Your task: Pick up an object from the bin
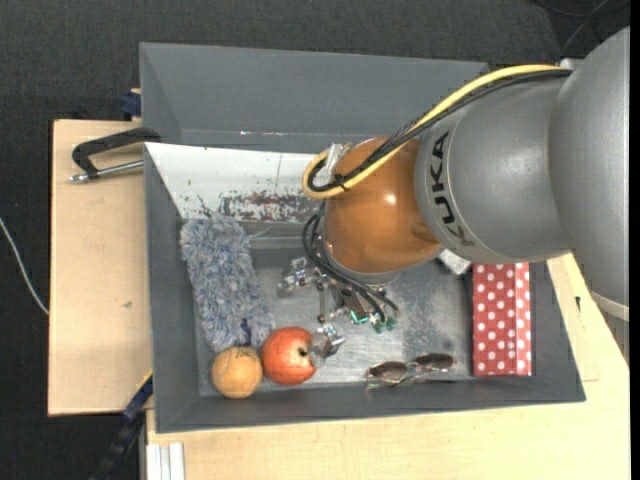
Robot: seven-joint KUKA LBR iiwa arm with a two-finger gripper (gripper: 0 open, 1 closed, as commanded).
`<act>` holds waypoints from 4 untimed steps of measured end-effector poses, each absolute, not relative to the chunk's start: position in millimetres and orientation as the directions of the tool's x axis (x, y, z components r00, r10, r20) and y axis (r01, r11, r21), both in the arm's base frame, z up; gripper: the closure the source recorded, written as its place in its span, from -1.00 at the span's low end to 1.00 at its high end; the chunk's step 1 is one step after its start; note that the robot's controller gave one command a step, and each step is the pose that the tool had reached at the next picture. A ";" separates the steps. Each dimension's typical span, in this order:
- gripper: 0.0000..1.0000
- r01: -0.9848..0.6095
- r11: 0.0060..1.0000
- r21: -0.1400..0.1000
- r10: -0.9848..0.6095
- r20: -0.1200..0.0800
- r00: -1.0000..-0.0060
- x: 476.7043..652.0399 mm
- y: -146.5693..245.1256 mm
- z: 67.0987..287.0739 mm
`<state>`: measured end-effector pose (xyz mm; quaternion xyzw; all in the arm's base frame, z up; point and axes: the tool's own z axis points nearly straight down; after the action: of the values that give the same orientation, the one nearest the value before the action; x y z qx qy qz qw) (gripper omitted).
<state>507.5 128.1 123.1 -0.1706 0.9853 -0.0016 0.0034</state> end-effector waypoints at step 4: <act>1.00 -0.381 0.924 0.000 -0.381 -0.008 -0.924 505.5 204.2 87.0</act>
Offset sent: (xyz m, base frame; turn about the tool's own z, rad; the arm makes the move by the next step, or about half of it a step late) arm 0.0000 0.0000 0.0000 0.0000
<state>505.5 204.2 87.0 -0.1944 0.9809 0.0008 0.0037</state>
